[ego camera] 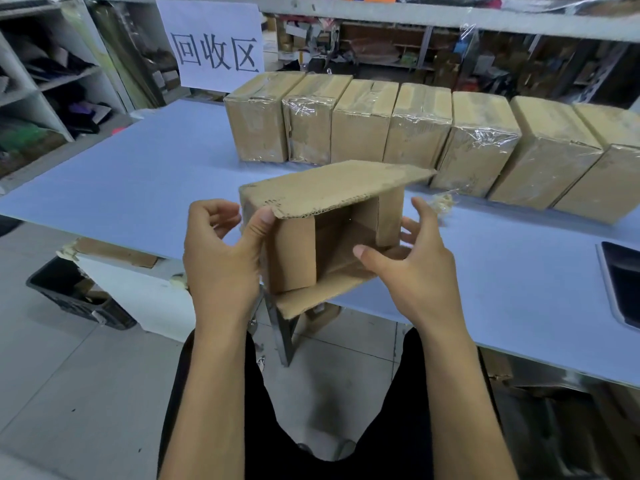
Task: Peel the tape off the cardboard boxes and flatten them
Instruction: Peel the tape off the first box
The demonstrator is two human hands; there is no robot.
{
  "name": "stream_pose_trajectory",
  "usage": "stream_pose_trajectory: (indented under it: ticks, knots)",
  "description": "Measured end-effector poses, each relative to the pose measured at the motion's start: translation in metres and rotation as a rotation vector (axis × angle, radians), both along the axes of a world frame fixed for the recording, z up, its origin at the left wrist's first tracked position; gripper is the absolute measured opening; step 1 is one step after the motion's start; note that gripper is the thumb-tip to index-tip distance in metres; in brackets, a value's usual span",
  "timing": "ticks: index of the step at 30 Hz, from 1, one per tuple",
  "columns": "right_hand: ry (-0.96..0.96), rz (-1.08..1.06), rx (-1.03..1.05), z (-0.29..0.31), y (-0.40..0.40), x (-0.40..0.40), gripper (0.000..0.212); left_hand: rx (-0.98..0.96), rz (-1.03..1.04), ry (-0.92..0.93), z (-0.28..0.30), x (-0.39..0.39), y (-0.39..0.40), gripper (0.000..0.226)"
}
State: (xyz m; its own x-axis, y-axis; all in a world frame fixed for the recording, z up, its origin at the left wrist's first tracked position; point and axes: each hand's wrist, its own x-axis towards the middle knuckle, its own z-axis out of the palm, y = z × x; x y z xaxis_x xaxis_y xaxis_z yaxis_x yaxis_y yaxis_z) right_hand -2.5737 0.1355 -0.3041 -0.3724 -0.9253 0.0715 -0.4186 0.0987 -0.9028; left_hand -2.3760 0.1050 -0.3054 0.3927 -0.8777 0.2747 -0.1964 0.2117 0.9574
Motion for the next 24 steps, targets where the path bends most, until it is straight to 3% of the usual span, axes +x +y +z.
stream_pose_trajectory:
  ticks: [6, 11, 13, 20, 24]
  knots:
    - [0.037, -0.112, -0.057, -0.003, -0.002, 0.006, 0.083, 0.041, -0.102, -0.153, 0.004, 0.001, 0.001, 0.022]
    - [0.053, -0.21, -0.119, -0.001, -0.003, 0.013, 0.078, 0.143, -0.266, -0.247, 0.006, 0.008, 0.006, 0.081]
    - [0.054, -0.206, -0.134, -0.001, -0.003, 0.014, 0.077, 0.153, -0.227, -0.255, 0.005, 0.007, 0.006, 0.087]
    - [0.03, -0.123, -0.166, 0.003, -0.001, 0.014, 0.068, 0.164, -0.053, -0.28, 0.007, 0.005, 0.005, 0.074]
    - [-0.079, -0.084, -0.188, 0.003, -0.001, 0.01, 0.056, 0.151, -0.117, -0.118, 0.01, 0.012, 0.007, 0.062]
